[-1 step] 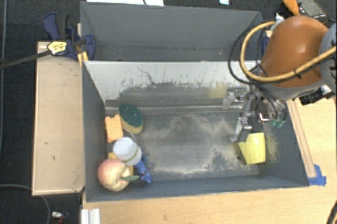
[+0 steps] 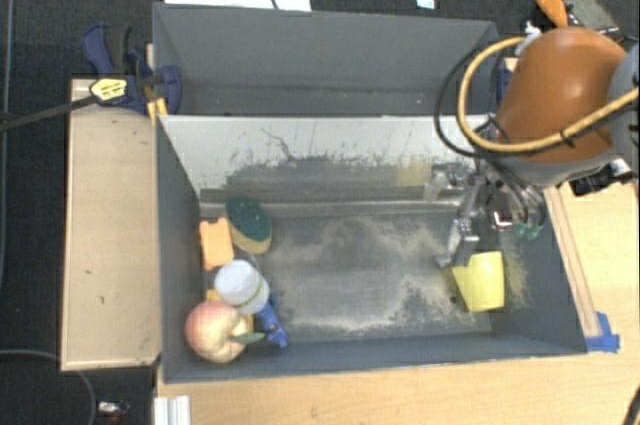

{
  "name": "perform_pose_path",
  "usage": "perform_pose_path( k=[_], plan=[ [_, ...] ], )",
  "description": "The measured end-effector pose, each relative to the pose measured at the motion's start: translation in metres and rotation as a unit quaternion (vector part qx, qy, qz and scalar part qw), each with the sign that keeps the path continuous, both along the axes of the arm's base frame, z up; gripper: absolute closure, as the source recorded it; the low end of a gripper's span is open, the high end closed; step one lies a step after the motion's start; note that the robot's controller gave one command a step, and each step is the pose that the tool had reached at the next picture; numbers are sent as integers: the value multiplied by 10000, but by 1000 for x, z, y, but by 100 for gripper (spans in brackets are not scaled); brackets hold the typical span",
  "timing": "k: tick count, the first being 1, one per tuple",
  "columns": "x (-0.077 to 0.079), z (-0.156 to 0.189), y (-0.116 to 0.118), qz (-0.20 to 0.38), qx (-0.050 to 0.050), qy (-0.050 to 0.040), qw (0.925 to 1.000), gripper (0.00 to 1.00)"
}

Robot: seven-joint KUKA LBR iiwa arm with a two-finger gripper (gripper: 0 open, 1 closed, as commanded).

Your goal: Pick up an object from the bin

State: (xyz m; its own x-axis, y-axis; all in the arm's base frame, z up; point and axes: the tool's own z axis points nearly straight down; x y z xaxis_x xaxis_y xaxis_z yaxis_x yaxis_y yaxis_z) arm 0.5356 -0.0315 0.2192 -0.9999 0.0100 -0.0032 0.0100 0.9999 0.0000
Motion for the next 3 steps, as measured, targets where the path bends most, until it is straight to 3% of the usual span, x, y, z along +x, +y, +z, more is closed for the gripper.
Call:
perform_pose_path(
  k=[1, 2, 3],
  plan=[
    [3, -79, -55, -524, 2, -18, 9986, 0],
    [1, -80, -107, 673, -3, -61, 9977, 0],
    [-52, -98, -112, 588, 8, 11, 9983, 0]
  ],
)
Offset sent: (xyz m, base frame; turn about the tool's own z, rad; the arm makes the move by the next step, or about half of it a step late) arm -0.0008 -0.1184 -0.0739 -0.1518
